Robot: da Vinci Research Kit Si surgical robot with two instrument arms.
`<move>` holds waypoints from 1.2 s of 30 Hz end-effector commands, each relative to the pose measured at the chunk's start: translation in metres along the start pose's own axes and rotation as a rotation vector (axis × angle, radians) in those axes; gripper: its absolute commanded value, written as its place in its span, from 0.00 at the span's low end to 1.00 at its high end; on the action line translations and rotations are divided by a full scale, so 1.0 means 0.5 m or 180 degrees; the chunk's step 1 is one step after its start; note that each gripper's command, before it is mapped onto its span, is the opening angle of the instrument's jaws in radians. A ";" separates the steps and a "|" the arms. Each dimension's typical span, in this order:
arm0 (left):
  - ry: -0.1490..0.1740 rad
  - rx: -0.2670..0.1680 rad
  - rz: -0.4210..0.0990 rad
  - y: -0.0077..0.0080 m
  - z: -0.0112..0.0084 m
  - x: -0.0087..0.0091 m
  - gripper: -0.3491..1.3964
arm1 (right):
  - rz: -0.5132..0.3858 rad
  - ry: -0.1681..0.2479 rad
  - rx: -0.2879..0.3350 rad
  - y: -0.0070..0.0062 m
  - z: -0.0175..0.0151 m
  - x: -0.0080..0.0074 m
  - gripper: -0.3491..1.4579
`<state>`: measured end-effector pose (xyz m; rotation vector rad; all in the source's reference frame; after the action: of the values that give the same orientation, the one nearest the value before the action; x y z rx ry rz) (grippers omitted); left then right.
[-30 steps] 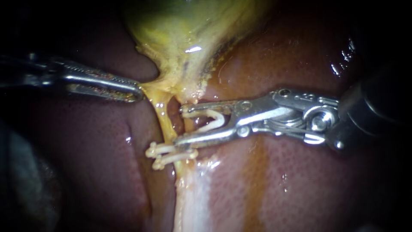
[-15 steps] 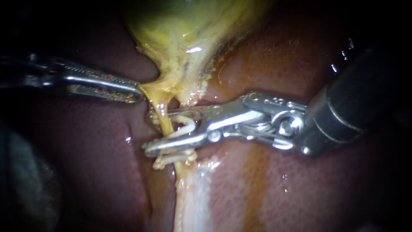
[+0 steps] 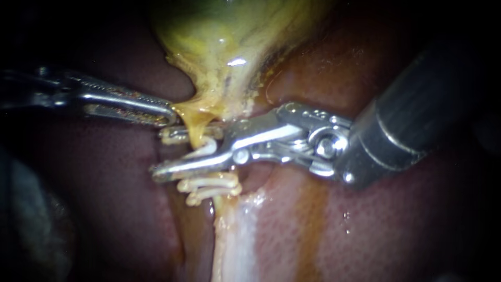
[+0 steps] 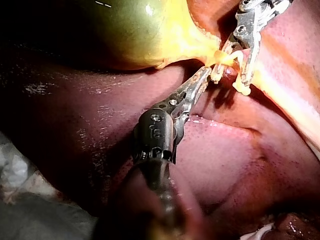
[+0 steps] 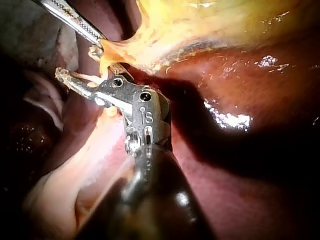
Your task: Clipping third clip left tube
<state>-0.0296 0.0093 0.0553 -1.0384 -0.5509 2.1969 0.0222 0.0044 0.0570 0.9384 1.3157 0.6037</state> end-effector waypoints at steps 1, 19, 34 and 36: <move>0.0000 -0.0002 0.0001 0.0000 -0.0001 0.0000 0.00 | 0.0006 0.0008 0.0005 -0.0007 -0.0003 0.0007 0.43; 0.0000 -0.0002 0.0000 0.0000 0.0000 0.0000 0.00 | 0.0098 0.0074 -0.0044 -0.0041 -0.0039 0.0057 0.09; 0.0001 0.0001 0.0001 0.0001 0.0002 -0.0001 0.00 | 0.0443 0.0027 -0.0210 -0.0047 -0.0056 0.0041 0.00; 0.0001 0.0002 0.0001 0.0001 0.0002 -0.0002 0.00 | 0.0441 0.0027 -0.0210 -0.0046 -0.0055 0.0039 0.00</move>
<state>-0.0297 0.0092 0.0554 -1.0384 -0.5504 2.1972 0.0195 0.0055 0.0540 0.9800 1.2373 0.7544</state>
